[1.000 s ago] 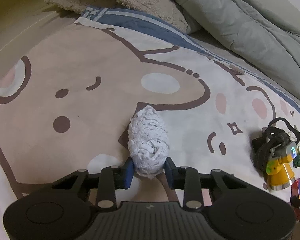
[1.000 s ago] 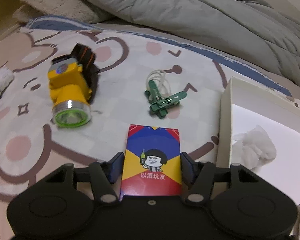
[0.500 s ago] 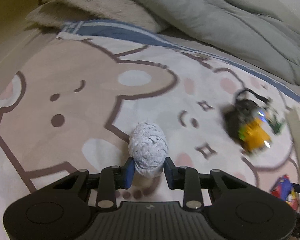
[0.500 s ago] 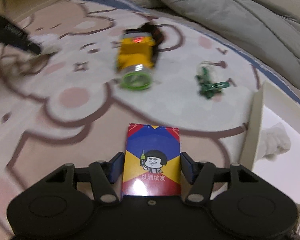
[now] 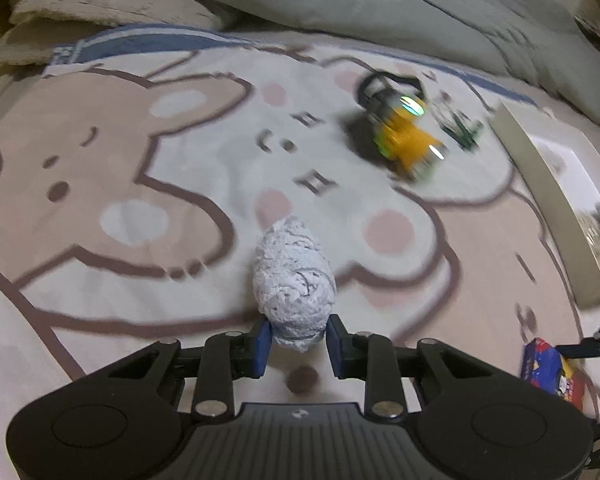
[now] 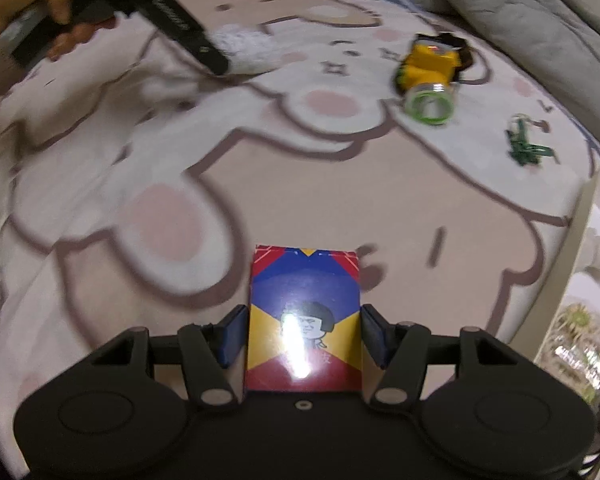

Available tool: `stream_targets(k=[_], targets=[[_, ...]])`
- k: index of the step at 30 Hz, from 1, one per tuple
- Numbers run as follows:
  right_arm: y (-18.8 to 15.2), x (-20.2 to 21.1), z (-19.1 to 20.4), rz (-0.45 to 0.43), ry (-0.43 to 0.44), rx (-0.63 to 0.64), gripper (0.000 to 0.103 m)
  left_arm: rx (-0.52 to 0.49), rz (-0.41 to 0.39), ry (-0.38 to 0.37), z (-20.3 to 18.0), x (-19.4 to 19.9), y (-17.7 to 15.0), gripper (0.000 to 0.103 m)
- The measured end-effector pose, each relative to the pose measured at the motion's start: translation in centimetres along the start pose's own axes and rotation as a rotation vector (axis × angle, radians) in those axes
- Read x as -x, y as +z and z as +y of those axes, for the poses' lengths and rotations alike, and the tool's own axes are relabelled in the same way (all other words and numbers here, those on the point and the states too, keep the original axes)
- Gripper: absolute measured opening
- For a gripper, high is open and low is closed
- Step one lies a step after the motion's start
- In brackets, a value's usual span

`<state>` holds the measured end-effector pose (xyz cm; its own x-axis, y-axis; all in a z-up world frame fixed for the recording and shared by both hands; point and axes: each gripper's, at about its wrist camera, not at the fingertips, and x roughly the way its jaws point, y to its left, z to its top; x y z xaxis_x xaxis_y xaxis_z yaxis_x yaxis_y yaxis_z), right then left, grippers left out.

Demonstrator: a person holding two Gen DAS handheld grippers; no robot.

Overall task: Organize objects
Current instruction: 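Lift the card box and yarn ball off the bed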

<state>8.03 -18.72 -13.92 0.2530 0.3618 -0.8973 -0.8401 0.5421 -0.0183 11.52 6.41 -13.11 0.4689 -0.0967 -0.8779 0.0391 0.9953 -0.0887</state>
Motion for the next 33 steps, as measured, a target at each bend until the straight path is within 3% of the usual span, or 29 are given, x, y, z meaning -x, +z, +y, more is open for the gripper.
stream_targets(k=[7,8,10,12,16,22,24,27,29,33], targets=[[-2.5,1.5,2.0,0.012,0.063,0.066,0.062,-0.022,0.009,-0.053,-2.2,0.7,-2.1,0.034],[-2.8,1.6,1.9,0.025,0.058,0.06,0.066,-0.018,0.01,-0.052,-2.4,0.7,-2.1,0.036],[-3.4,1.9,1.7,0.043,0.039,0.05,0.074,-0.009,0.0,-0.039,-2.7,0.8,-1.9,0.057],[-4.0,2.3,1.5,0.057,0.009,0.057,0.076,0.003,-0.018,-0.025,-2.9,1.0,-1.5,0.066],[-4.7,2.7,0.3,0.081,-0.071,0.038,0.077,0.027,-0.03,-0.022,-3.2,0.9,-0.5,0.066],[-5.5,3.0,-2.6,0.094,-0.178,-0.085,0.078,0.069,-0.023,-0.011,-3.3,-0.1,0.4,0.067],[-5.7,3.5,-3.3,0.077,-0.138,-0.148,0.079,0.071,-0.018,-0.003,-3.5,-0.5,0.6,0.067],[-5.7,4.4,-3.9,0.032,-0.064,-0.249,0.091,0.066,-0.006,0.003,-4.0,-1.0,0.8,0.067],[-5.6,4.6,-4.0,-0.003,-0.055,-0.326,0.097,0.065,0.012,0.007,-4.3,-1.4,0.8,0.067],[-4.9,3.5,-4.2,-0.011,-0.043,-0.501,0.099,0.05,0.041,0.032,-4.8,-2.2,0.6,0.067]])
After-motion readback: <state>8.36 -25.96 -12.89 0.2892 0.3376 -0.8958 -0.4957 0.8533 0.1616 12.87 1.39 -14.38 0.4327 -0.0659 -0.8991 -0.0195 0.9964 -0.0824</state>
